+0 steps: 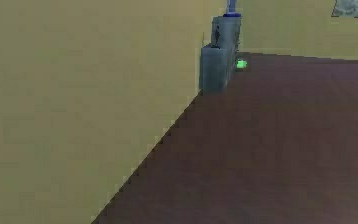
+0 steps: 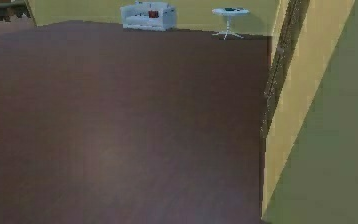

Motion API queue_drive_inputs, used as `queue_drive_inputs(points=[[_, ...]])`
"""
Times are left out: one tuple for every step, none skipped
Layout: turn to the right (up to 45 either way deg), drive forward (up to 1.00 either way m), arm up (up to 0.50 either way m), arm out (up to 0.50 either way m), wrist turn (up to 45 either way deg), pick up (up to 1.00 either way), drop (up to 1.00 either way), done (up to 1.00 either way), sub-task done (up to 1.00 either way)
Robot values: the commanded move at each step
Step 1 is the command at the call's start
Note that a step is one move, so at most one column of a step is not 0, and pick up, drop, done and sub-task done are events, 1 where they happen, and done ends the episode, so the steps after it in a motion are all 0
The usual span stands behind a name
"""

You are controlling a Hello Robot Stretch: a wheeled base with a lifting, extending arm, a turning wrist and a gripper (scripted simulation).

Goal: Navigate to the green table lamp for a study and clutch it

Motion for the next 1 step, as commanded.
queue_drive_inputs(points=[[45.0, 0.00, 0.00, 0.00, 0.0, 0.00, 0.00, 0.00, 0.00]])
